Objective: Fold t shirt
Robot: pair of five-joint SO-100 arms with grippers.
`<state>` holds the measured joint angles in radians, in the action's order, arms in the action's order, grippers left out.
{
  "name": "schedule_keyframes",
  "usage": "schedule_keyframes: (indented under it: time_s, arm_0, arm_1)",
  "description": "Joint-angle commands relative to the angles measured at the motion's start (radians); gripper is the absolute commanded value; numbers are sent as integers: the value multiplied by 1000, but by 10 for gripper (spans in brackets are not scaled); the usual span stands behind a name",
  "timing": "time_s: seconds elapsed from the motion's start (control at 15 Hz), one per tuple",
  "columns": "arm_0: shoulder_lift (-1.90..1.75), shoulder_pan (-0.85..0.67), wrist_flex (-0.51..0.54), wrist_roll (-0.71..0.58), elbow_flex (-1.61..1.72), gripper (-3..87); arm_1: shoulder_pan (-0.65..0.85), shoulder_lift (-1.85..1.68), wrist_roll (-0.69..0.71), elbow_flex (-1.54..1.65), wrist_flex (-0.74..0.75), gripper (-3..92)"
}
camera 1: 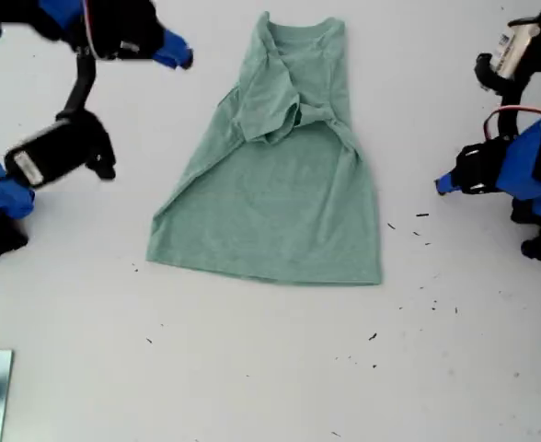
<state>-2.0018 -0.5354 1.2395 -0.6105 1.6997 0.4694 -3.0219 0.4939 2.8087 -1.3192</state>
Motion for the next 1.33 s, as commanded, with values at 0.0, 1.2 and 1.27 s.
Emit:
schedule_keyframes:
  time_s: [0.0, 1.2, 1.27]
  arm_0:
    - [-354, 192, -290, 224, 724, -3]
    - [-853, 330, -365, 472, 1239, -3]
    - [-851, 334, -365, 472, 1239, -3]
  arm_1:
    - [-2, -12, -3, -6, -2, 24]
    - [-368, 904, -265, -604, 189, 292]
    - [-368, 922, -281, -541, 262, 279]
